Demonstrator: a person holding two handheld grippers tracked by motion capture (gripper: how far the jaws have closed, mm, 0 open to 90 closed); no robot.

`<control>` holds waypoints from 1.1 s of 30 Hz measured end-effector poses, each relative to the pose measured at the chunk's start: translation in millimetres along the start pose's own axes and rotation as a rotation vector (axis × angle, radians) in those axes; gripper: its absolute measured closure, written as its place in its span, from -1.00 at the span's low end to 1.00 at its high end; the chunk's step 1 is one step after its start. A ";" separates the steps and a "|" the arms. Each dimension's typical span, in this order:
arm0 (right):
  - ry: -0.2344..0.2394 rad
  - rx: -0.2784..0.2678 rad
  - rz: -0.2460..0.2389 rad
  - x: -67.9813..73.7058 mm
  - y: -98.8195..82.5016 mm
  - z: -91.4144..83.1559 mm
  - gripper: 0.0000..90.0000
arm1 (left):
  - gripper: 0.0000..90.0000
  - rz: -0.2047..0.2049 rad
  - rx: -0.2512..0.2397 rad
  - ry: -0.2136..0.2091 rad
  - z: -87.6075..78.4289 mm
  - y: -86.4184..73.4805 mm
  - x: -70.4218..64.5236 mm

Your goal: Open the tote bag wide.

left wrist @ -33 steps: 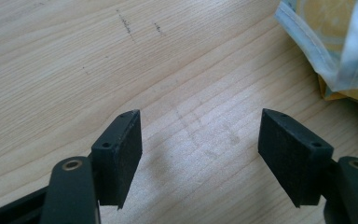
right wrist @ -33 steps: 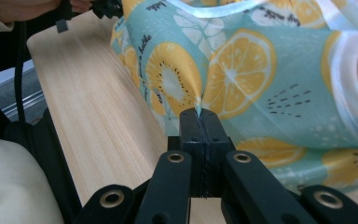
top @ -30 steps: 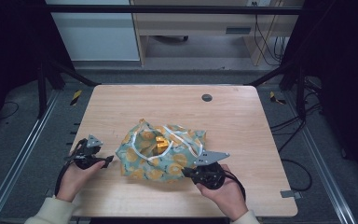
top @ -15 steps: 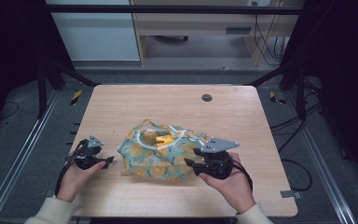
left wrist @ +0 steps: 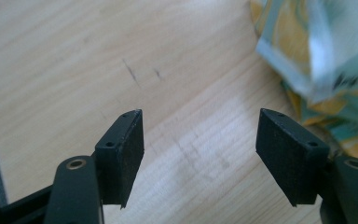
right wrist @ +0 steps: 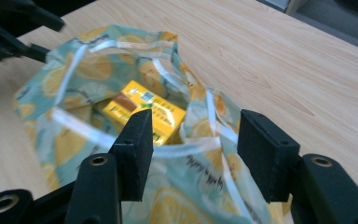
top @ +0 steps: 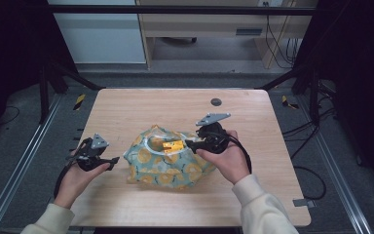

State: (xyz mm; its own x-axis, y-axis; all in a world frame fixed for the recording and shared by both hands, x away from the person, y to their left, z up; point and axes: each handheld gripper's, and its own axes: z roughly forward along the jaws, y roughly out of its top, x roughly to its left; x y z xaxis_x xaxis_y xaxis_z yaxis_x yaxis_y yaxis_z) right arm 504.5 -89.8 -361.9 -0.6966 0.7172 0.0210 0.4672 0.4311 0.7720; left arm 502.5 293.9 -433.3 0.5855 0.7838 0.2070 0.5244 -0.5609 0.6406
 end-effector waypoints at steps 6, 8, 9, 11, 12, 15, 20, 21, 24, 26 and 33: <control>0.007 0.038 0.050 -12.5 -2.0 20.4 -0.05 | -0.28 0.046 -0.038 -0.002 -23.3 48.5 5.1; 0.011 0.050 0.057 -13.9 -3.3 21.9 -0.08 | -0.28 0.046 -0.050 -0.021 -24.6 61.1 3.8; 0.012 0.052 0.058 -14.2 -4.1 21.9 -0.09 | -0.28 0.047 -0.054 -0.032 -24.6 66.9 3.3; 0.017 0.053 0.057 -14.1 -5.1 21.0 -0.10 | -0.29 0.056 -0.051 -0.042 -22.6 77.8 0.9; 0.016 0.049 0.056 -14.0 -5.8 19.9 -0.10 | -0.30 0.063 -0.049 -0.041 -20.4 82.8 -1.1; 0.023 0.050 0.055 -12.5 -7.2 18.4 -0.13 | -0.34 0.072 -0.036 -0.057 -11.4 95.6 -7.0; 0.030 0.054 0.051 -11.2 -7.6 20.1 -0.15 | -0.39 0.073 -0.025 -0.079 1.3 108.6 -14.6; 0.027 0.060 0.048 -11.4 -7.4 20.8 -0.16 | -0.39 0.077 -0.016 -0.083 4.2 112.1 -17.1; 0.024 0.061 0.051 -13.1 -6.0 24.2 -0.17 | -0.43 0.084 -0.012 -0.098 10.2 118.9 -23.1; 0.029 0.084 0.052 -13.2 -5.5 29.2 -0.19 | -0.49 0.101 0.014 -0.113 16.8 122.6 -28.9; 0.029 0.134 0.031 -8.7 -9.5 31.7 -0.28 | -0.57 0.165 0.140 -0.161 34.7 120.9 -41.5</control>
State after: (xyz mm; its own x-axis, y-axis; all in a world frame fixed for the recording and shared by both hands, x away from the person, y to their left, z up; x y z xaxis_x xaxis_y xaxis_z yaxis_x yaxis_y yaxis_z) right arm 523.4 -82.8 -389.5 -0.6956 0.7156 0.0633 0.5556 0.4800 0.6789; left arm 563.0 184.3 -390.1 0.7553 0.6322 0.1729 0.4873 -0.7180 0.4970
